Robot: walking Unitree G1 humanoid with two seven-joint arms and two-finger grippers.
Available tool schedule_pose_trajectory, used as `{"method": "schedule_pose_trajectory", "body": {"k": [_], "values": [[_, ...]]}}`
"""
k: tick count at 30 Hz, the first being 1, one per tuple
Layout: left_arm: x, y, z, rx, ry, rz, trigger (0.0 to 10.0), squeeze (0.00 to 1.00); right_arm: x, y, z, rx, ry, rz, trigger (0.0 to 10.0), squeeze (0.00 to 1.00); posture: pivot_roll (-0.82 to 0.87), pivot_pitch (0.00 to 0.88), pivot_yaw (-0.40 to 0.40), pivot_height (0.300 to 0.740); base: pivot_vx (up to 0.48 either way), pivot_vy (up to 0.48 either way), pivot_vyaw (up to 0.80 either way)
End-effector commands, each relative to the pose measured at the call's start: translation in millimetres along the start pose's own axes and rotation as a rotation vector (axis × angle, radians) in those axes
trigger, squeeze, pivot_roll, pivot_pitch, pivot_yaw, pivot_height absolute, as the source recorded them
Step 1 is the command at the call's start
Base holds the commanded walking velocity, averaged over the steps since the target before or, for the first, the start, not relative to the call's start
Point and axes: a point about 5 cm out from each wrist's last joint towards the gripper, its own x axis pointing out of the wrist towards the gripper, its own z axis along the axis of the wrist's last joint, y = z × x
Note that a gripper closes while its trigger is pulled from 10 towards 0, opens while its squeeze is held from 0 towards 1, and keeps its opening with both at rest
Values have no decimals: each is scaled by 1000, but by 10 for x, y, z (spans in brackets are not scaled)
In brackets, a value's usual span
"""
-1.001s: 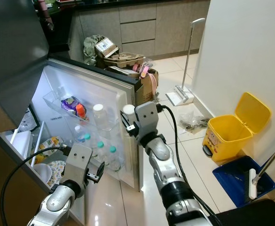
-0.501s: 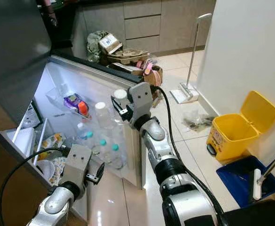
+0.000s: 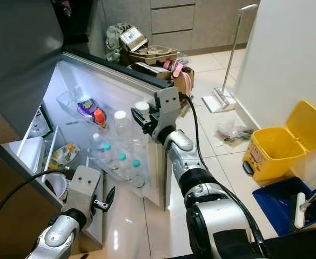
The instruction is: Restocking fridge
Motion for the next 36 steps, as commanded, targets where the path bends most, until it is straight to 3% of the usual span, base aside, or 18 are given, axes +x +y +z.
{"method": "schedule_pose_trajectory", "body": {"k": [1,7,16,18,21,25,26,27,28,31,36], "values": [[-34,45,-25,28,17,9,10000,0,53,9,103,12,-28,20,10000,0,141,175,59,740,0,0,0],[-51,70,-13,41,13,3,10000,0,59,-35,148,-21,-16,16,10000,0,168,188,57,740,0,0,0],[-83,63,-19,36,13,14,10000,0,246,197,316,-69,-19,139,10000,0,157,211,22,740,0,0,0],[-79,44,-18,26,10,17,10000,0,262,224,324,-118,-8,145,10000,0,149,212,10,740,0,0,0],[-75,23,-19,17,11,19,10000,0,242,148,344,-153,-4,101,10000,0,139,213,3,740,0,0,0],[-39,-66,-27,-5,9,-4,10000,0,46,-257,378,-186,10,-48,10000,0,98,208,6,740,0,0,0],[-39,-66,-27,-5,9,-4,10000,0,46,-257,378,-186,10,-48,10000,0,98,208,6,740,0,0,0],[-11,-90,-16,-6,3,-14,10000,0,-45,-401,388,-211,21,-89,10000,0,90,204,7,740,0,0,0],[-11,-90,-16,-6,3,-14,10000,0,-45,-401,388,-211,21,-89,10000,0,90,204,7,740,0,0,0],[47,-78,23,-9,-10,-10,10000,0,-209,-651,449,-265,38,-161,10000,0,80,196,8,740,0,0,0],[58,-74,11,-11,-9,-7,10000,0,-279,-777,549,-275,20,-200,10000,0,67,186,5,740,0,0,0]]}}
